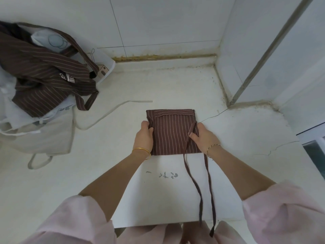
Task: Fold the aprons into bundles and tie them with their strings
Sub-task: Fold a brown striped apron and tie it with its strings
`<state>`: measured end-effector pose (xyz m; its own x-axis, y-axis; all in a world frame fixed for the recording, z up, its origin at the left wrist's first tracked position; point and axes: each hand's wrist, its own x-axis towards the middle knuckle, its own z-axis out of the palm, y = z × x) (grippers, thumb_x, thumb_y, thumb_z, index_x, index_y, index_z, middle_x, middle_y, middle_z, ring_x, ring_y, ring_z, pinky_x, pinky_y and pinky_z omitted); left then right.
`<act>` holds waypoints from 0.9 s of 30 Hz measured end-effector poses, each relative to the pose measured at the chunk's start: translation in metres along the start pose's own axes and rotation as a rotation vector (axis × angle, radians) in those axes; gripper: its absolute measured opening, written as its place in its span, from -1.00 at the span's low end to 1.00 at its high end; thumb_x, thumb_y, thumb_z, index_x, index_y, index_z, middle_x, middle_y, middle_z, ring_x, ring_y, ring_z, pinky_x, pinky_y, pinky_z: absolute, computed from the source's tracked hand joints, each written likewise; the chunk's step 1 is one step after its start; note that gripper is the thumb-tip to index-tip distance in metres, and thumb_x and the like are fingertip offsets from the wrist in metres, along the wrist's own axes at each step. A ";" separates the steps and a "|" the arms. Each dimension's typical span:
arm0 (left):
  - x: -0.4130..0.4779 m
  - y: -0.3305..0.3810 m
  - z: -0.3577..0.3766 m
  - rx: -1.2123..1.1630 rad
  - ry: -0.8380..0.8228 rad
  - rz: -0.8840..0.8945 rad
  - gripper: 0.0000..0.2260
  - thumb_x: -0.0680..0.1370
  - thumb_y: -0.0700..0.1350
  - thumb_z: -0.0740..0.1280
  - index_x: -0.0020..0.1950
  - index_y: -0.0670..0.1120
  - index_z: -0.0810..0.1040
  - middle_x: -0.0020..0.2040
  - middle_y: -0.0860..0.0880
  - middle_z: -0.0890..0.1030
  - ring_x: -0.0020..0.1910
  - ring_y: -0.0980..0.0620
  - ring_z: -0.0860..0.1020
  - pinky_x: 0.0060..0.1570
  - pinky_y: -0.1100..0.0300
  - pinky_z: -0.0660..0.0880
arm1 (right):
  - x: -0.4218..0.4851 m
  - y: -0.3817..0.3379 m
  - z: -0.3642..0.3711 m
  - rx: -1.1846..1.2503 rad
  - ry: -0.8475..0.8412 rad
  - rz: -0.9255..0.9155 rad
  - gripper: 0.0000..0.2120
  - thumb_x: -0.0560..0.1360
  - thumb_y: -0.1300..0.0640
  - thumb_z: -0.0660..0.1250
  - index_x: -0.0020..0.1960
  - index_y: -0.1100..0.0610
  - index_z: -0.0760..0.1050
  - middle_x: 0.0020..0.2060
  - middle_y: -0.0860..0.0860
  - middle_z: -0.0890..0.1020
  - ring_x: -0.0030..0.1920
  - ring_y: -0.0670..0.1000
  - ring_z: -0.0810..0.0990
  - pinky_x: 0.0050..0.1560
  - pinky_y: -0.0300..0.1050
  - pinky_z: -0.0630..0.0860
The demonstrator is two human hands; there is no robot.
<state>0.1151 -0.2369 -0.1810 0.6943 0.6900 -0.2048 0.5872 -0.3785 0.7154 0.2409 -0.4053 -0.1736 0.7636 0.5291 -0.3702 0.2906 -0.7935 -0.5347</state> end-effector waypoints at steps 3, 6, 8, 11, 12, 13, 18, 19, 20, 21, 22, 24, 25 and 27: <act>0.002 0.004 0.004 0.009 0.040 0.032 -0.79 0.66 -0.17 0.02 0.25 -0.21 0.29 -0.29 -0.06 0.45 -0.34 0.00 0.40 -0.40 0.20 0.28 | 0.004 0.000 0.001 -0.032 0.031 0.014 -0.75 0.61 0.03 0.11 0.20 0.16 0.29 -0.19 0.07 0.52 -0.19 0.14 0.52 -0.19 -0.05 0.44; 0.012 0.011 0.002 0.026 -0.044 -0.063 -0.83 0.65 -0.19 0.01 0.21 -0.22 0.26 -0.10 -0.16 0.50 -0.21 -0.05 0.43 -0.24 0.17 0.30 | 0.006 0.002 0.003 -0.035 0.050 0.039 -0.76 0.62 0.04 0.10 0.19 0.17 0.29 -0.15 0.09 0.58 -0.16 0.16 0.56 -0.19 -0.04 0.46; 0.018 0.018 -0.002 0.062 -0.051 -0.118 -0.85 0.63 -0.22 0.03 0.19 -0.21 0.24 0.00 -0.22 0.52 -0.18 -0.09 0.45 -0.18 0.12 0.32 | 0.009 0.002 0.003 -0.043 0.041 0.077 -0.76 0.61 0.03 0.11 0.17 0.18 0.30 -0.07 0.13 0.60 -0.12 0.19 0.58 -0.16 -0.04 0.47; 0.030 0.018 0.000 0.431 0.291 0.281 -0.77 0.49 -0.28 0.22 0.13 -0.18 0.33 0.01 -0.21 0.52 -0.15 -0.20 0.52 -0.24 0.05 0.42 | 0.014 0.002 0.001 -0.042 0.017 0.104 -0.73 0.61 0.01 0.13 0.18 0.18 0.31 -0.06 0.12 0.59 -0.12 0.16 0.57 -0.13 -0.02 0.49; 0.033 0.019 0.006 0.562 0.301 0.475 -0.73 0.45 -0.25 0.28 0.13 -0.17 0.38 0.06 -0.22 0.53 -0.05 -0.23 0.53 -0.16 0.02 0.48 | 0.014 0.001 -0.001 -0.041 0.002 0.099 -0.72 0.61 -0.01 0.13 0.18 0.18 0.32 -0.06 0.10 0.58 -0.10 0.14 0.56 -0.12 -0.04 0.48; 0.033 0.021 0.015 0.666 0.203 0.613 -0.69 0.48 -0.18 0.28 0.21 -0.16 0.41 0.20 -0.24 0.50 0.13 -0.26 0.49 0.03 -0.05 0.50 | 0.015 0.002 -0.003 -0.017 -0.030 0.099 -0.71 0.60 -0.02 0.15 0.19 0.17 0.33 -0.05 0.06 0.56 -0.07 0.13 0.56 -0.12 -0.05 0.48; 0.038 0.027 0.039 0.968 -0.246 0.450 -0.46 0.61 0.24 -0.15 0.53 0.12 -0.22 0.54 -0.10 -0.27 0.50 -0.26 -0.25 0.48 -0.13 -0.13 | 0.020 0.010 -0.026 0.628 -0.193 0.392 -0.87 0.57 0.11 0.13 0.00 0.16 0.38 -0.30 0.10 0.51 -0.37 0.11 0.52 -0.36 -0.15 0.48; 0.039 0.027 0.039 0.977 -0.257 0.444 -0.46 0.60 0.26 -0.16 0.52 0.16 -0.25 0.54 -0.09 -0.29 0.49 -0.28 -0.26 0.48 -0.13 -0.13 | 0.020 0.012 -0.031 0.688 -0.147 0.435 -0.82 0.55 0.06 0.10 -0.05 0.16 0.39 -0.37 0.11 0.52 -0.48 0.08 0.47 -0.39 -0.21 0.41; 0.040 0.027 0.038 0.979 -0.269 0.442 -0.46 0.59 0.27 -0.17 0.51 0.18 -0.27 0.53 -0.08 -0.30 0.48 -0.31 -0.26 0.48 -0.12 -0.12 | 0.020 0.012 -0.035 0.713 -0.094 0.438 -0.72 0.55 -0.06 0.08 -0.08 0.15 0.39 -0.39 0.11 0.54 -0.54 0.05 0.42 -0.42 -0.25 0.35; 0.041 0.028 0.037 0.981 -0.278 0.436 -0.46 0.58 0.28 -0.17 0.51 0.20 -0.28 0.53 -0.07 -0.31 0.47 -0.33 -0.26 0.47 -0.13 -0.10 | 0.021 0.010 -0.037 0.682 -0.061 0.409 -0.59 0.54 -0.21 0.05 -0.08 0.13 0.41 -0.38 0.10 0.57 -0.55 0.03 0.42 -0.43 -0.24 0.35; 0.042 0.029 0.036 0.988 -0.286 0.431 -0.46 0.58 0.29 -0.17 0.50 0.21 -0.29 0.53 -0.07 -0.32 0.47 -0.34 -0.26 0.47 -0.13 -0.09 | 0.021 0.007 -0.037 0.607 -0.054 0.367 -0.49 0.51 -0.32 0.05 -0.07 0.12 0.44 -0.36 0.10 0.59 -0.52 0.02 0.44 -0.38 -0.19 0.40; 0.042 0.030 0.035 0.990 -0.300 0.419 -0.45 0.58 0.29 -0.17 0.50 0.22 -0.30 0.52 -0.07 -0.34 0.46 -0.35 -0.26 0.47 -0.14 -0.08 | 0.019 -0.004 -0.036 0.358 -0.088 0.286 -0.53 0.48 -0.28 0.18 -0.08 0.15 0.48 -0.32 0.10 0.63 -0.40 0.06 0.56 -0.21 -0.09 0.51; 0.041 0.030 0.036 1.001 -0.305 0.420 -0.45 0.58 0.28 -0.17 0.50 0.21 -0.31 0.52 -0.08 -0.34 0.46 -0.36 -0.26 0.47 -0.15 -0.08 | 0.021 -0.007 -0.036 0.231 -0.099 0.251 -0.67 0.49 -0.13 0.25 -0.10 0.16 0.47 -0.30 0.10 0.64 -0.34 0.08 0.62 -0.16 -0.06 0.53; 0.042 0.030 0.035 1.024 -0.311 0.430 -0.45 0.58 0.28 -0.18 0.50 0.20 -0.32 0.52 -0.09 -0.35 0.46 -0.36 -0.27 0.47 -0.15 -0.08 | 0.033 -0.008 -0.041 0.069 -0.087 0.219 -0.87 0.50 0.18 0.19 -0.16 0.20 0.47 -0.28 0.15 0.66 -0.29 0.15 0.66 -0.16 -0.05 0.56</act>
<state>0.1767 -0.2407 -0.1913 0.9078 0.2543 -0.3335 0.2407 -0.9671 -0.0824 0.2878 -0.3942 -0.1505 0.7509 0.3728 -0.5451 0.0810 -0.8712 -0.4843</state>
